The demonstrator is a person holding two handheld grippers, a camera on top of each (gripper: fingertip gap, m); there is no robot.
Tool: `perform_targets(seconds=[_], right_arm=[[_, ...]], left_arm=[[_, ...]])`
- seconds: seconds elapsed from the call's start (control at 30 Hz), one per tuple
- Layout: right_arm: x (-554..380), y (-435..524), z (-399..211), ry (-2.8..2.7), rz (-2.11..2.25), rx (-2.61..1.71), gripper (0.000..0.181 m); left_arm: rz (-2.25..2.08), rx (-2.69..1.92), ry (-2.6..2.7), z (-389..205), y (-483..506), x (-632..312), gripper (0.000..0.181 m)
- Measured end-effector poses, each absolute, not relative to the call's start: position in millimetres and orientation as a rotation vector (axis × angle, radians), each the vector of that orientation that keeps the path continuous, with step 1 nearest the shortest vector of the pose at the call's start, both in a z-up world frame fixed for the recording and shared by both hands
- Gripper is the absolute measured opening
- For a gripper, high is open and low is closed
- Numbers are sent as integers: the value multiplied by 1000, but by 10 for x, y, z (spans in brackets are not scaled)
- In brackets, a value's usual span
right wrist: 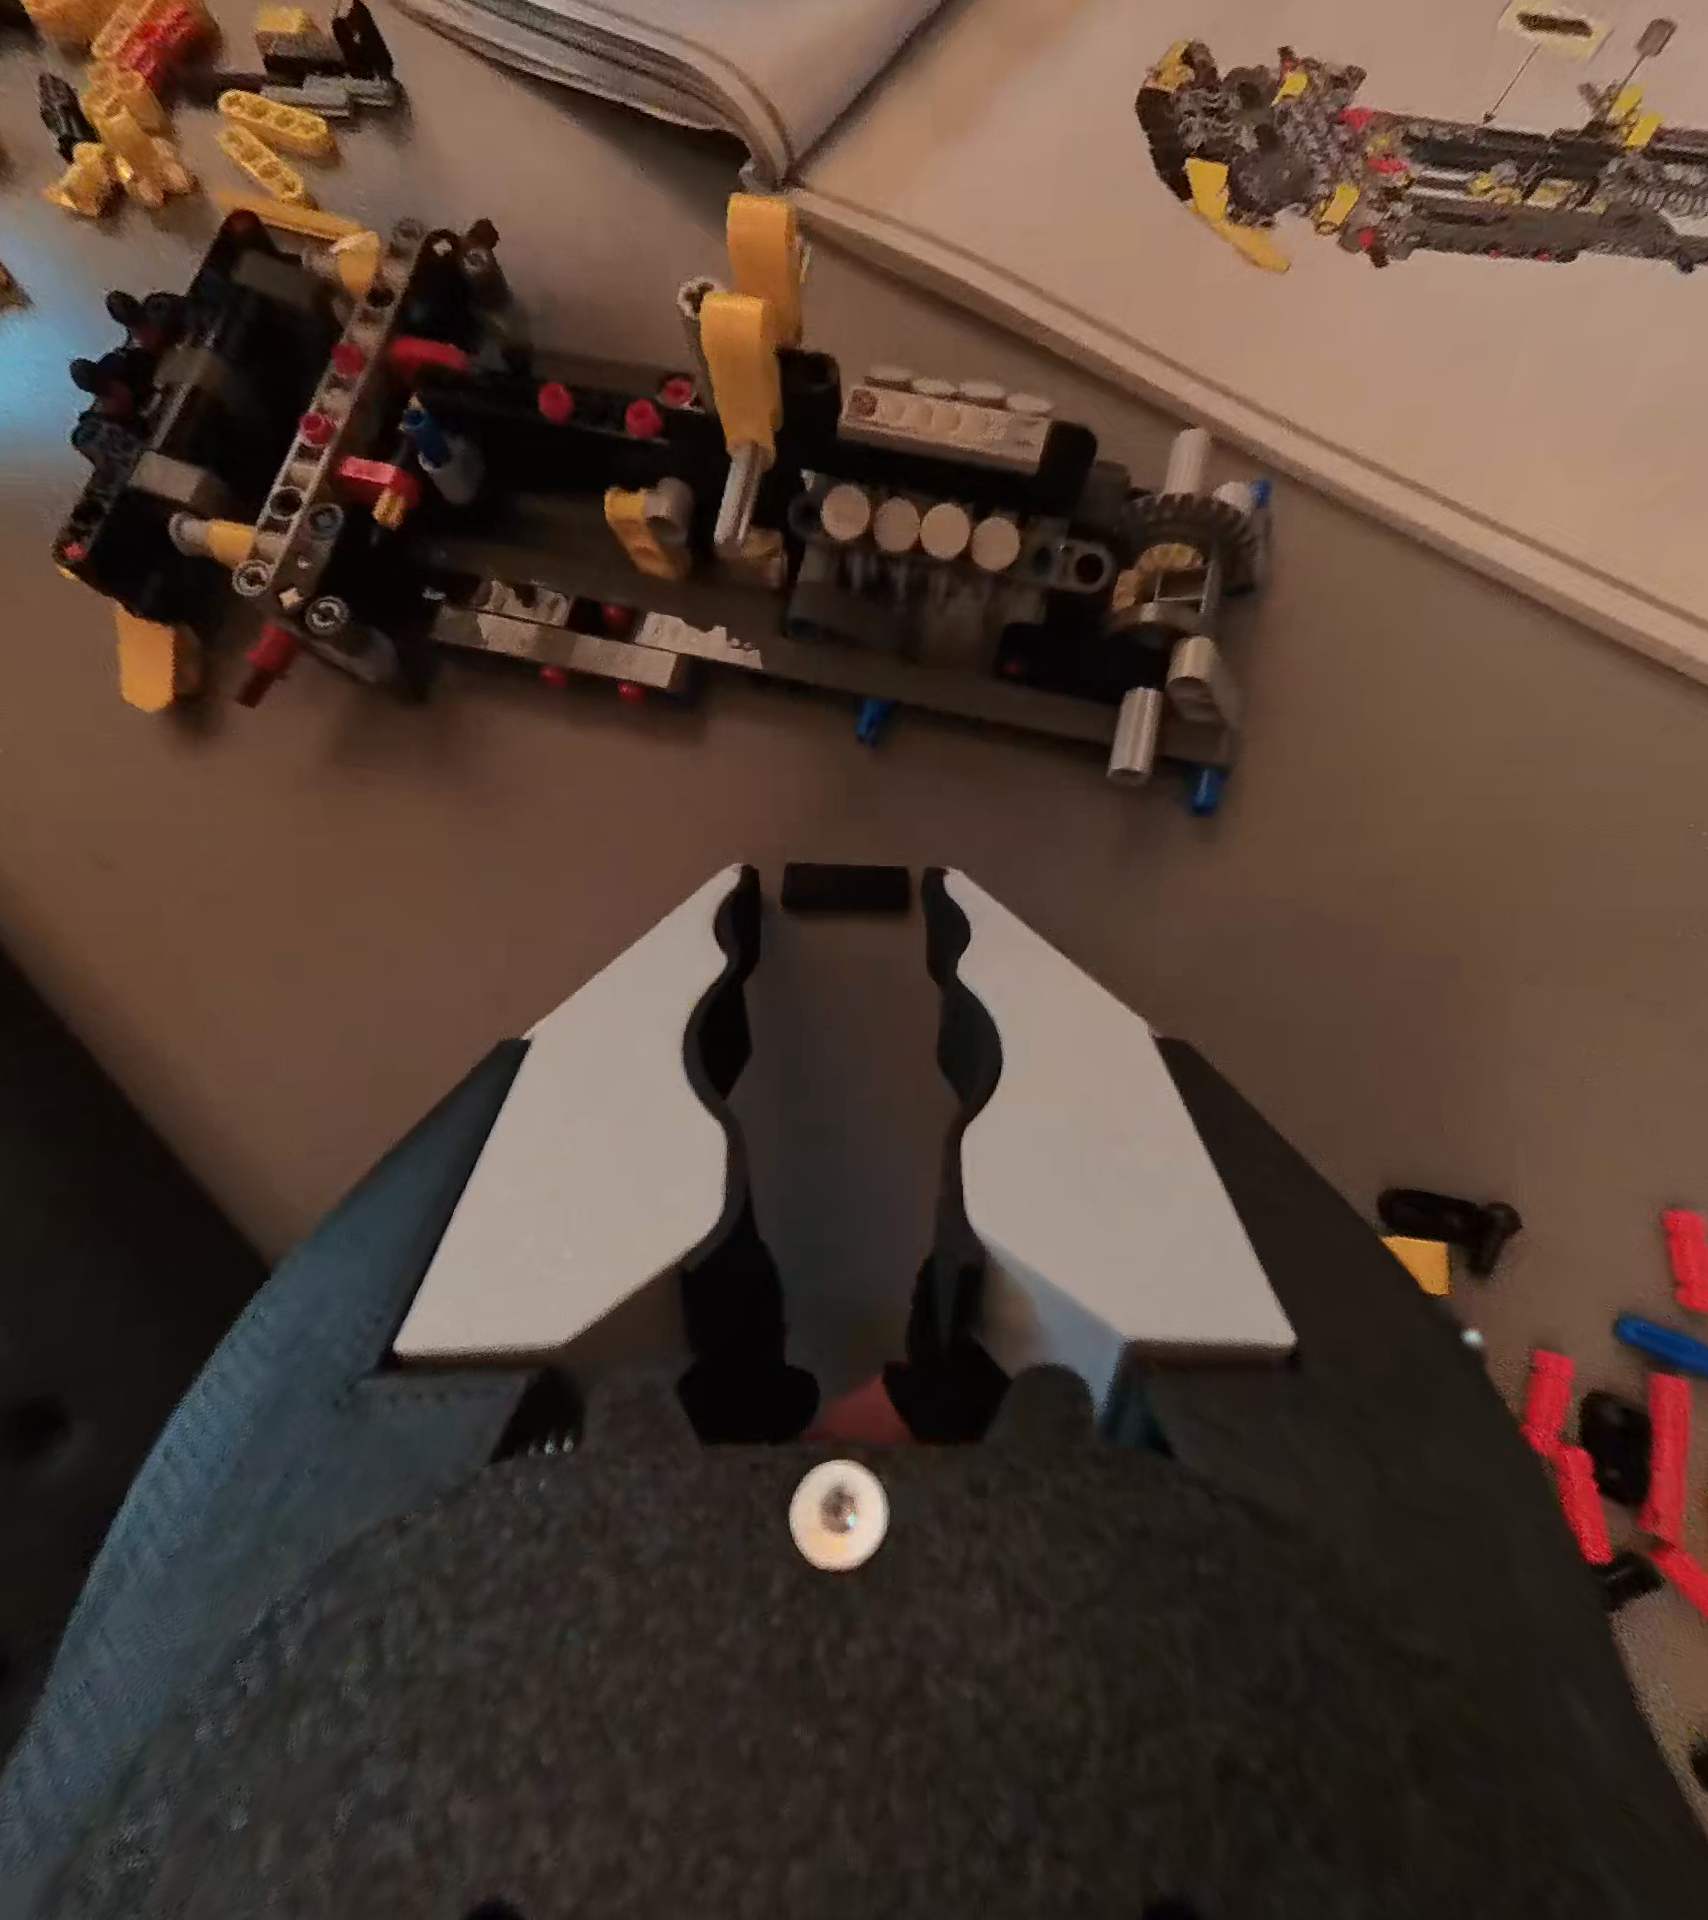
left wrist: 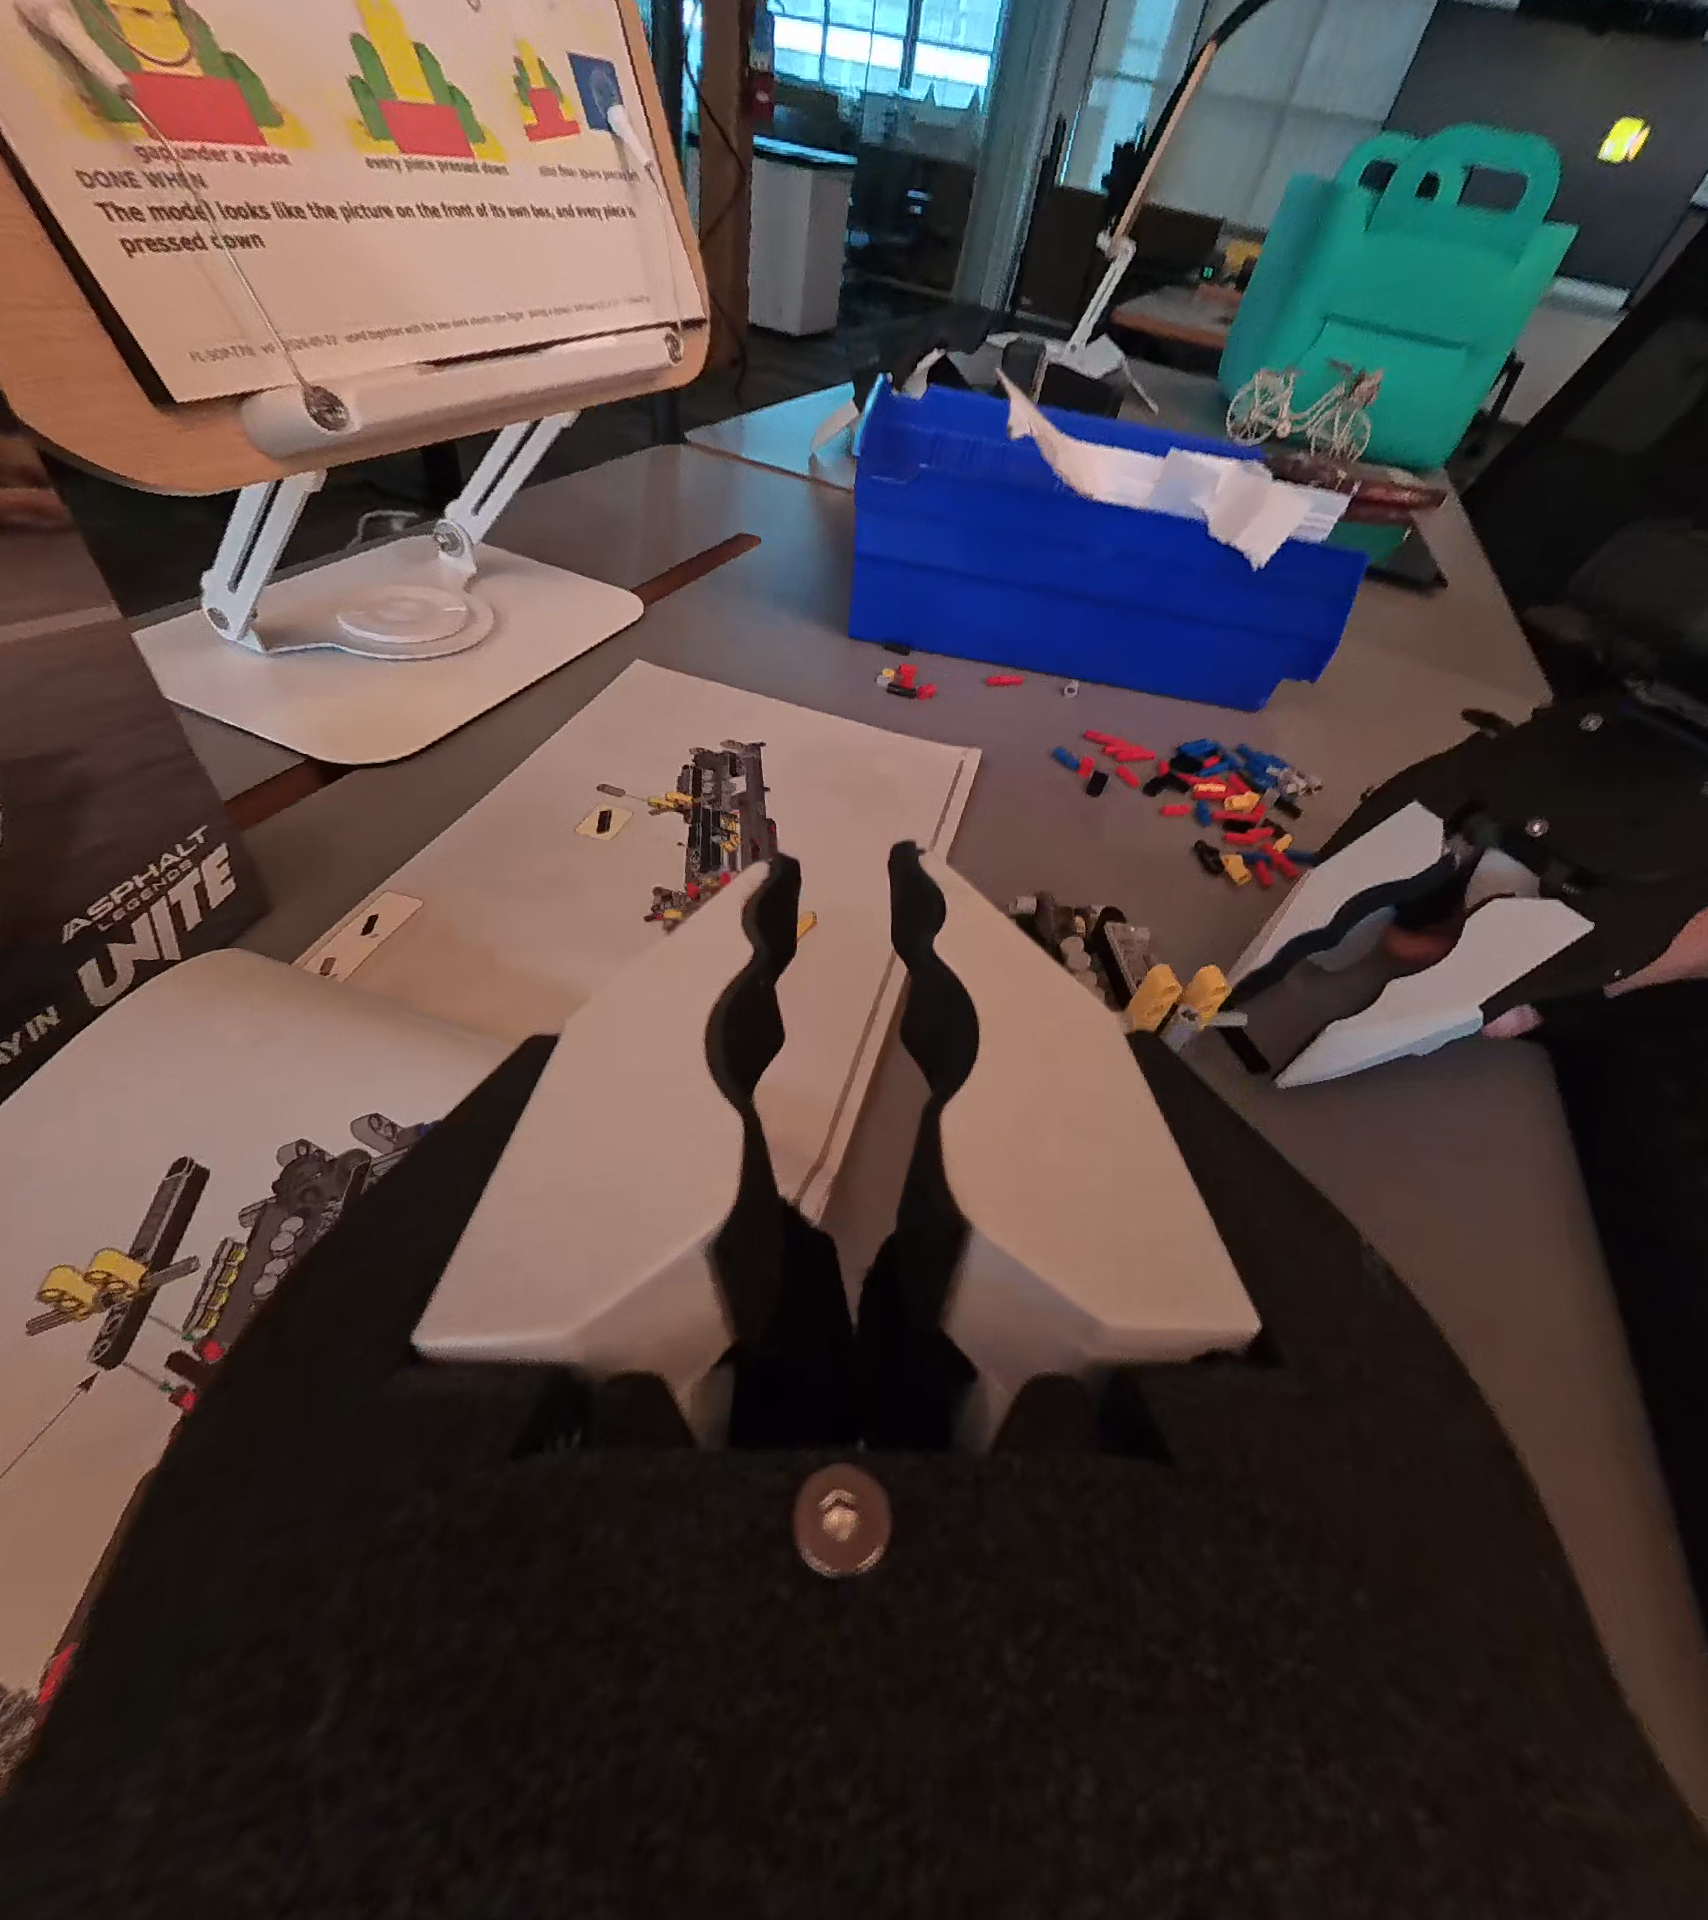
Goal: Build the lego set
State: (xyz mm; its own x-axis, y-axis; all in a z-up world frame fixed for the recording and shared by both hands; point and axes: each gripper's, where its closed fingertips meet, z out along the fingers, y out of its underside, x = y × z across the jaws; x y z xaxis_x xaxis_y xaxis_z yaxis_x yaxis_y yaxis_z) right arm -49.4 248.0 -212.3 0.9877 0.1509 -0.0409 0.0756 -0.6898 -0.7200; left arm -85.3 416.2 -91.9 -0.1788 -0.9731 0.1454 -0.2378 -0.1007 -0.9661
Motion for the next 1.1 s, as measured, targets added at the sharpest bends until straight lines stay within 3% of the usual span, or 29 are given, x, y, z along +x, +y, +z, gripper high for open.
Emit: perform_targets(seconds=[0.27,0.53,0.73,1.1], right_arm=[[-478,2504,-2108,-213,-9,-2316,24],[-1049,2826,-1407,-353,-395,-1986,23],[-1142,3070,-1647,-158,-146,-2054,23],[-1038,3172,-1717,-101,-208,-2089,24]], left_arm=[[-1253,-1601,1586,-1115,3919,-850,20],[-1102,-1752,1928,-1202,3201,-1178,27],[-788,-1675,2030,-1399,3484,-1369,22],[-847,-1625,2224,-1709,3351,-1193,19]])
